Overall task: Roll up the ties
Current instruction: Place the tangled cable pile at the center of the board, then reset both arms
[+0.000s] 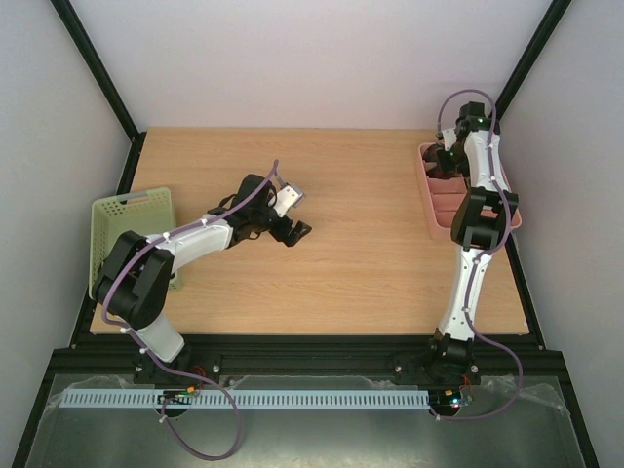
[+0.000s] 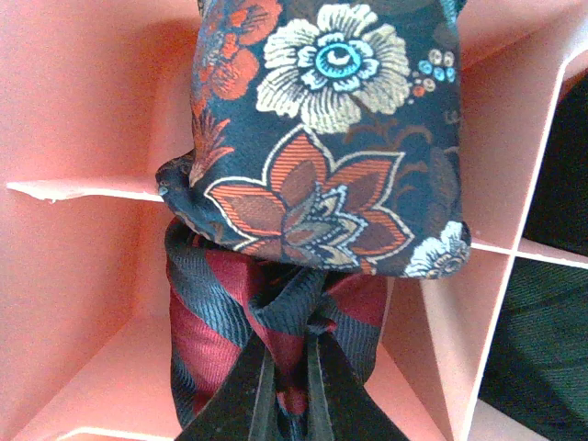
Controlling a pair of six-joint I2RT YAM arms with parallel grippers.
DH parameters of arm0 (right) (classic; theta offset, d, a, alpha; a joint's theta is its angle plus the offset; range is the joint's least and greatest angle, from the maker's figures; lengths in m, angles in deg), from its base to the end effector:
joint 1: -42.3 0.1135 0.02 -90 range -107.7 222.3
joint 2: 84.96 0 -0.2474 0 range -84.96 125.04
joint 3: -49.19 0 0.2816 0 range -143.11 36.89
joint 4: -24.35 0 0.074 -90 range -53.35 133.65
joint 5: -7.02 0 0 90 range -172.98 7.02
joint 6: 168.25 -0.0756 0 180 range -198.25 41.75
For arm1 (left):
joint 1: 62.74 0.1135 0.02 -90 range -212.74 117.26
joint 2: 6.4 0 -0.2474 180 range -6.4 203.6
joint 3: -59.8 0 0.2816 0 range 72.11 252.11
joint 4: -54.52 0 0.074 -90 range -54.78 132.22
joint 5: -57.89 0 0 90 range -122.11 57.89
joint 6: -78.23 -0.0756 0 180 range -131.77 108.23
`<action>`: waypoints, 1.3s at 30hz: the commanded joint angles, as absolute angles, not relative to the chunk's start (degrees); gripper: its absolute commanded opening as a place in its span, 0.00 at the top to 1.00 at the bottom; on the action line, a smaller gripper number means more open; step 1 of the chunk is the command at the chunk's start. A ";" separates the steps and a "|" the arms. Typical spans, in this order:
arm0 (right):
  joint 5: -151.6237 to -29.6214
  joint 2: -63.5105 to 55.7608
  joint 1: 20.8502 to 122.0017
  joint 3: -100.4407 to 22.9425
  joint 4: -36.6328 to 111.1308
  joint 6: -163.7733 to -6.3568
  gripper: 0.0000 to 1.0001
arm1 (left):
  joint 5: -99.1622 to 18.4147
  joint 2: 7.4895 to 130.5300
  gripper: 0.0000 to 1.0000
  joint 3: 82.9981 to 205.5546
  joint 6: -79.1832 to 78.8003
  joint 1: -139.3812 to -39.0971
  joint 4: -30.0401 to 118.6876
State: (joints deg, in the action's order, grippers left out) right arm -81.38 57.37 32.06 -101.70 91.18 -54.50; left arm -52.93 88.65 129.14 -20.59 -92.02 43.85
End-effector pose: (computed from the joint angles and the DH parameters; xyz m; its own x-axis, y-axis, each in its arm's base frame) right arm 0.5635 -0.1039 0.1794 -0.8435 -0.2567 -0.4718 -0.1612 0.9589 -0.2335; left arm 0.3462 -0.2249 0.1520 -0.4029 0.3902 -0.8279 0.7777 0.6229 -0.0849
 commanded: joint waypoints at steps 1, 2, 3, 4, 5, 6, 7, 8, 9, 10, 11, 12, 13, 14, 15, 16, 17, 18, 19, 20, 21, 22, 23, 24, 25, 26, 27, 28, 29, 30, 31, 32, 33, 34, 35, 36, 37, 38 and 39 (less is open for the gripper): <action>-80.52 62.01 33.32 -101.03 92.98 -54.91 0.98 | -54.21 89.80 0.01 129.95 -20.55 -91.63 42.22; -80.22 62.29 33.42 -101.02 92.58 -55.10 0.98 | -54.33 89.98 0.01 130.16 -20.49 -91.65 42.18; -79.92 62.56 33.42 -101.09 92.29 -55.06 0.94 | -54.42 90.09 0.01 130.46 -20.47 -91.61 41.99; -79.46 62.78 33.42 -101.16 92.20 -55.05 0.89 | -54.39 90.18 0.01 130.70 -20.60 -91.63 41.73; -78.98 62.78 33.42 -101.48 92.60 -54.98 0.86 | -54.22 90.16 0.01 131.11 -20.90 -91.65 41.25; -78.80 62.36 33.36 -101.76 93.28 -54.90 0.83 | -53.94 90.05 0.01 131.61 -21.25 -91.63 40.78; -78.93 61.39 33.41 -101.69 94.21 -54.75 0.78 | -53.48 89.64 0.01 131.88 -21.57 -91.65 40.47; -79.39 60.21 33.42 -101.50 94.77 -54.64 0.72 | -53.14 89.19 0.01 132.07 -21.81 -91.66 40.31; -79.98 58.64 33.42 -101.27 95.17 -54.66 0.67 | -52.70 88.70 0.01 132.25 -21.91 -91.63 40.25; -80.60 56.93 33.42 -101.05 95.40 -54.81 0.62 | -52.45 88.10 0.01 132.39 -22.08 -91.65 40.18; -81.13 55.12 33.42 -100.69 95.20 -54.93 0.58 | -52.34 87.64 0.01 132.71 -22.32 -91.66 39.87; -81.81 53.24 33.36 -100.30 95.03 -55.03 0.52 | -52.12 87.04 0.01 133.17 -22.52 -91.66 39.63; -82.48 51.55 33.34 -100.01 94.88 -55.11 0.43 | -51.88 86.52 0.01 133.61 -22.58 -91.66 39.28; -82.95 49.84 33.33 -99.75 94.76 -55.44 0.33 | -51.54 86.02 0.01 134.10 -22.72 -91.61 38.82; -83.35 48.39 33.33 -99.82 94.64 -55.74 0.27 | -51.09 85.62 0.01 134.82 -22.91 -91.57 38.36; -84.02 46.83 33.33 -99.81 94.70 -55.89 0.24 | -50.46 85.22 0.01 135.56 -23.00 -91.57 37.65; -84.89 45.35 33.33 -99.74 94.89 -56.00 0.21 | -49.79 84.89 0.01 136.35 -23.03 -91.50 36.92; -85.99 43.88 33.33 -99.52 94.99 -56.39 0.16 | -49.30 84.65 0.01 137.34 -23.02 -91.34 35.71; -86.65 42.37 33.33 -99.37 95.22 -56.75 0.10 | -48.86 84.44 0.01 138.36 -23.03 -91.08 34.67; -87.23 41.02 33.33 -99.30 95.46 -57.11 0.02 | -48.47 84.31 0.01 139.41 -22.88 -90.65 33.67; -87.69 39.74 33.33 -99.26 95.72 -57.48 0.01 | -47.94 84.24 0.01 140.72 -22.44 -90.28 32.49; -88.06 38.04 33.33 -99.19 95.97 -57.87 0.01 | -47.57 84.27 0.01 142.07 -22.14 -89.74 31.18; -88.58 36.71 33.31 -99.07 96.10 -58.38 0.01 | -47.23 84.37 0.01 143.54 -21.80 -89.20 29.86; -89.36 35.44 33.25 -98.88 96.26 -58.91 0.01 | -46.85 84.58 0.01 145.13 -21.41 -88.59 28.58; -90.71 34.12 33.17 -98.64 96.31 -59.54 0.01 | -46.13 84.96 0.01 146.80 -20.83 -88.13 27.42; -92.07 32.74 33.01 -98.27 96.14 -60.27 0.01 | -46.09 85.38 0.01 148.66 -20.60 -87.49 25.73; -93.33 31.18 32.92 -97.76 95.78 -61.17 0.01 | -47.13 86.19 0.01 150.45 -20.94 -86.70 24.12; -95.10 29.68 32.63 -97.20 95.41 -62.12 0.01 | -48.78 86.88 0.01 152.47 -21.57 -85.82 22.15; -96.69 28.14 32.29 -96.32 94.59 -63.27 0.01 | -51.09 87.57 0.01 154.49 -22.27 -84.64 20.05; -99.00 26.31 31.85 -94.96 93.51 -64.58 0.01 | -53.11 88.29 0.01 156.46 -22.55 -83.42 18.30; -101.45 24.48 31.50 -93.14 92.29 -66.18 0.02 | -54.17 88.84 0.01 158.23 -22.05 -82.19 16.95; -103.40 22.33 31.29 -90.47 90.43 -67.12 0.02 | -54.48 89.40 0.01 159.63 -20.48 -80.90 15.89; -105.18 20.32 31.24 -86.21 88.47 -68.16 0.01 | -54.40 90.15 0.01 161.52 -19.52 -79.75 14.57; -106.95 18.15 31.24 -83.14 86.35 -69.10 0.01 | -54.43 90.76 0.01 163.01 -18.96 -78.37 12.96; -109.28 16.12 31.23 -79.47 84.36 -69.78 0.01 | -54.93 91.29 0.01 163.97 -18.74 -77.06 11.46; -111.98 14.19 31.27 -76.05 82.45 -70.36 0.01 | -55.30 91.55 0.01 164.47 -18.78 -75.74 10.12; -114.81 12.45 31.23 -72.41 80.75 -70.64 0.01 | -55.09 91.60 0.01 164.56 -18.76 -74.44 9.08; -119.27 11.05 31.23 -68.73 79.42 -70.69 0.01 | -54.40 91.46 0.01 164.30 -18.69 -73.42 8.26; -122.32 9.72 31.22 -65.60 78.09 -70.73 0.01 | -53.04 91.35 0.01 163.77 -18.58 -72.56 7.36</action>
State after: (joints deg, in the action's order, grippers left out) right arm -106.73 14.40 31.23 -76.08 84.55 -67.42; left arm -53.43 90.38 163.57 -20.20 -75.73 16.33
